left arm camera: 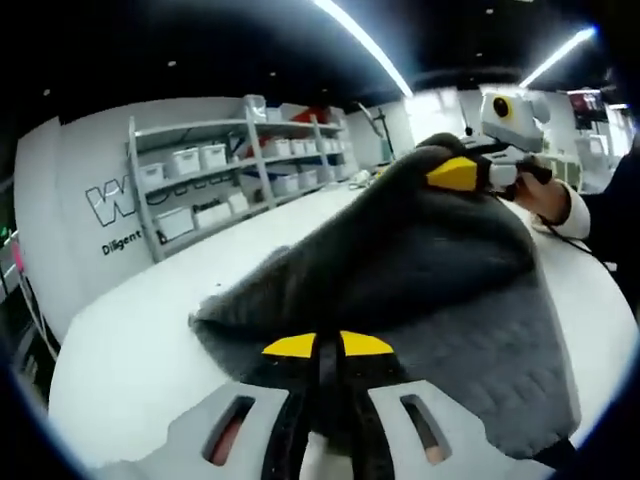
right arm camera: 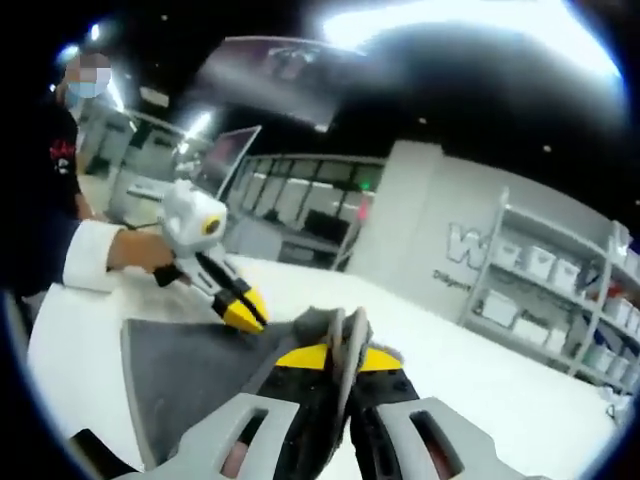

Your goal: Open the folded towel by lifting each exposed corner and separating the folded layers until the towel lies flat within the target outline without major curled edges

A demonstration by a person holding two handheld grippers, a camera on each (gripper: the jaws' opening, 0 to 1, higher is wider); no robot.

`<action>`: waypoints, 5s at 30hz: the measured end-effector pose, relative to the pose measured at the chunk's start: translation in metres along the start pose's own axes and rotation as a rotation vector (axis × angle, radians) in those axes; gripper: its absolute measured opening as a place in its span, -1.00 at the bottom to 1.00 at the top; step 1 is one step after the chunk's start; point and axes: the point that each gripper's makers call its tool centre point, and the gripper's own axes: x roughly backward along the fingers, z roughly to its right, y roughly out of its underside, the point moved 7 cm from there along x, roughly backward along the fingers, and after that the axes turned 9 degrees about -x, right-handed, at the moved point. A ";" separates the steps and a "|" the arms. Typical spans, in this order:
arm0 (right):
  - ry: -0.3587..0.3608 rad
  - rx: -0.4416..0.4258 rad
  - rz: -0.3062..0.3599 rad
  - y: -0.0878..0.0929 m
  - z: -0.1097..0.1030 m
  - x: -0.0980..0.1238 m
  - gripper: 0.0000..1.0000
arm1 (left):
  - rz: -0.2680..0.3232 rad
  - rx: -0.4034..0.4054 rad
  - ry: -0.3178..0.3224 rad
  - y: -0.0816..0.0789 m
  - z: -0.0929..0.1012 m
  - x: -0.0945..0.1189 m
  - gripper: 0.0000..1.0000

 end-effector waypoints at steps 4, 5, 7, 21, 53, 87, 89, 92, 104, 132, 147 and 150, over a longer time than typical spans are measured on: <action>-0.006 0.014 -0.018 0.003 -0.002 0.007 -1.00 | -0.005 0.030 -0.002 0.002 -0.001 0.001 -0.98; -0.003 0.019 -0.011 0.003 -0.002 0.009 -1.00 | -0.012 0.028 -0.002 0.003 0.000 0.000 -0.98; -0.001 0.026 -0.006 0.003 -0.002 0.012 -1.00 | -0.041 0.020 -0.008 0.006 0.001 -0.001 -0.98; -0.002 0.008 -0.021 0.015 0.003 0.029 -1.00 | -0.134 0.018 -0.031 0.020 0.002 -0.008 -0.98; 0.127 -0.004 -0.133 0.049 0.020 0.069 -1.00 | -0.152 -0.056 -0.055 0.021 0.002 -0.011 -0.99; 0.032 -0.200 -0.419 0.070 0.032 0.109 -0.93 | -0.144 -0.069 -0.057 0.021 0.001 -0.011 -0.99; 0.037 -0.200 -0.418 0.071 0.034 0.109 -0.80 | -0.144 -0.085 -0.057 0.021 0.002 -0.011 -0.99; 0.041 -0.185 -0.426 0.074 0.037 0.108 -0.58 | -0.143 -0.092 -0.057 0.021 0.002 -0.012 -0.98; 0.016 -0.054 -0.281 0.054 0.039 0.076 -0.32 | -0.139 -0.092 -0.057 0.021 0.002 -0.012 -0.98; -0.132 0.090 -0.426 0.053 0.036 -0.021 -0.38 | -0.119 -0.065 -0.047 0.023 0.003 -0.013 -0.98; -0.129 -0.133 -0.323 0.066 0.063 -0.014 -0.84 | -0.119 -0.084 -0.044 0.022 0.004 -0.012 -0.98; -0.143 -0.176 -0.320 0.069 0.065 -0.017 -0.81 | -0.118 -0.085 -0.043 0.022 0.004 -0.012 -0.98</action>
